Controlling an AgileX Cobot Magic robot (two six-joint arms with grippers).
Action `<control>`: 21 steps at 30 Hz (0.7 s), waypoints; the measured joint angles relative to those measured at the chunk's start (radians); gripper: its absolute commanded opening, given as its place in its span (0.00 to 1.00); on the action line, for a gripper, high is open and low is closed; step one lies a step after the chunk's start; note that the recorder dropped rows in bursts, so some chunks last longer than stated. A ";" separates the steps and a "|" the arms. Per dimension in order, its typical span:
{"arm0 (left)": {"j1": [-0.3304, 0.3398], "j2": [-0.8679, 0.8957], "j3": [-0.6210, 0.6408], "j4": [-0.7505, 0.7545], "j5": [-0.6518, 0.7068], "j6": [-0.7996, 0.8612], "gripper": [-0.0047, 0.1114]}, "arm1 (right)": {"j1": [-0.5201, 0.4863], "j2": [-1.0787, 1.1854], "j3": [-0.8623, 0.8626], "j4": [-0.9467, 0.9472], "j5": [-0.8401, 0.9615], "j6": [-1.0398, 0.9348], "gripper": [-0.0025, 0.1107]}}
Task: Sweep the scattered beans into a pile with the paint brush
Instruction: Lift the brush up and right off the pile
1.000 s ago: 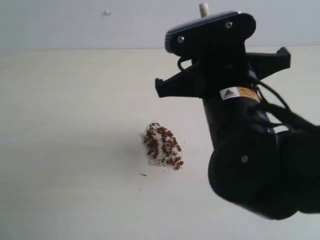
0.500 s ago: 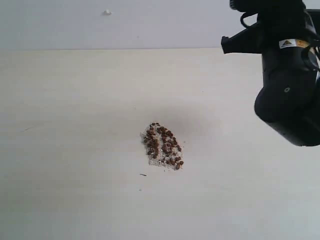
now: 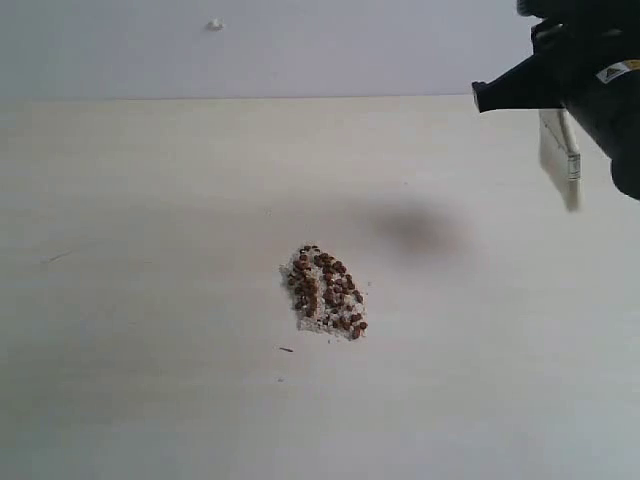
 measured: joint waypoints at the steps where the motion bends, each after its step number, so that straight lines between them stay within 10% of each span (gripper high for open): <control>1: 0.000 0.000 0.000 0.000 0.000 0.000 0.04 | -0.012 0.000 0.000 -0.050 0.015 0.048 0.02; 21: 0.000 0.000 0.000 0.000 0.000 0.000 0.04 | -0.073 0.000 -0.168 -0.482 0.526 0.389 0.02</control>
